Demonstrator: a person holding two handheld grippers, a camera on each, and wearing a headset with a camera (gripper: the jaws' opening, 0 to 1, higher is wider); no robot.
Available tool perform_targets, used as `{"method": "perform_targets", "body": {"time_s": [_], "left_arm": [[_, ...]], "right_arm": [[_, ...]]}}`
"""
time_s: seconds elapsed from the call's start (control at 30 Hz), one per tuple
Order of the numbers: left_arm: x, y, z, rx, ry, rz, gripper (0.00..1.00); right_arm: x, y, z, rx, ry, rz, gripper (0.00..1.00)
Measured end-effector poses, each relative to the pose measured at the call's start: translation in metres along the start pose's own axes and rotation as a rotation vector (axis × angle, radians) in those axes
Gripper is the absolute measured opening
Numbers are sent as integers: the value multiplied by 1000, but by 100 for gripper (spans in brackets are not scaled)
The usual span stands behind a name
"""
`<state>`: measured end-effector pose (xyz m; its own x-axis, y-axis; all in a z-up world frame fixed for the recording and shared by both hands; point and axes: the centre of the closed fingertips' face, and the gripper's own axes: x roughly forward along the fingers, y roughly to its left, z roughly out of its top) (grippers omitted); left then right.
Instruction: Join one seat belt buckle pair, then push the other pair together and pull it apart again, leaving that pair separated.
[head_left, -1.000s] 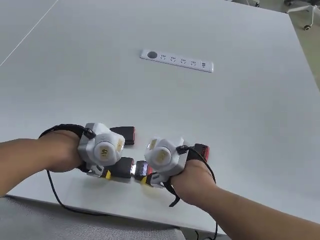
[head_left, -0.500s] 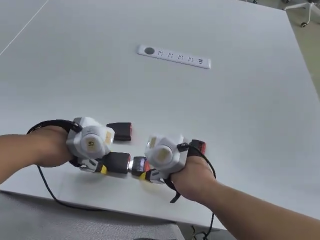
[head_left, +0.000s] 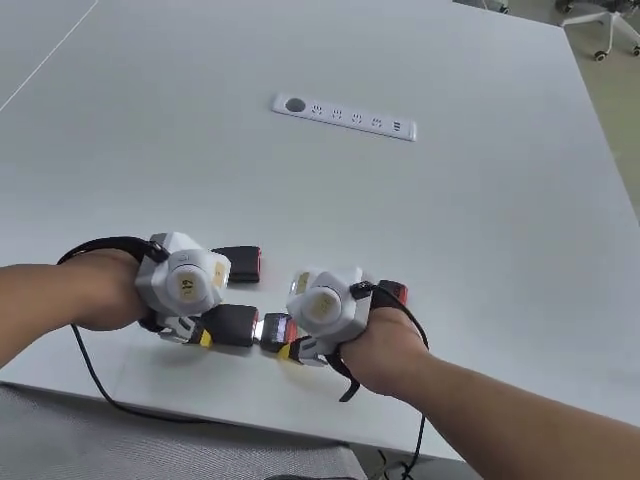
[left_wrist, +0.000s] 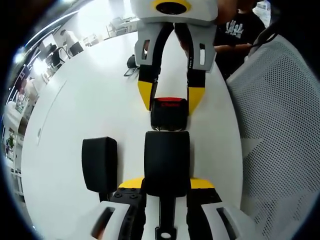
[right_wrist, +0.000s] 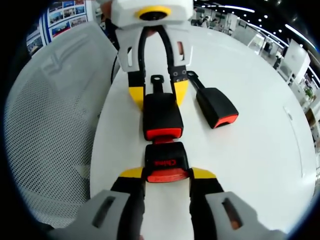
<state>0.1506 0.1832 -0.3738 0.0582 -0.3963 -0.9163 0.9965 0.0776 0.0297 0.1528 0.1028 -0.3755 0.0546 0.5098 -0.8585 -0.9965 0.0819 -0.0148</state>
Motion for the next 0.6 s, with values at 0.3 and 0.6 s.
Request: {"method": "perform_targets", "body": {"time_s": [0.3,0.6], "left_arm": [[0,0,-1,7,47,25,33],[-20,3,18,-40,1,65,33]], "right_arm": [[0,4,-1,31,-2,50,34],[-13,2,10,16,-27,4,34]]}}
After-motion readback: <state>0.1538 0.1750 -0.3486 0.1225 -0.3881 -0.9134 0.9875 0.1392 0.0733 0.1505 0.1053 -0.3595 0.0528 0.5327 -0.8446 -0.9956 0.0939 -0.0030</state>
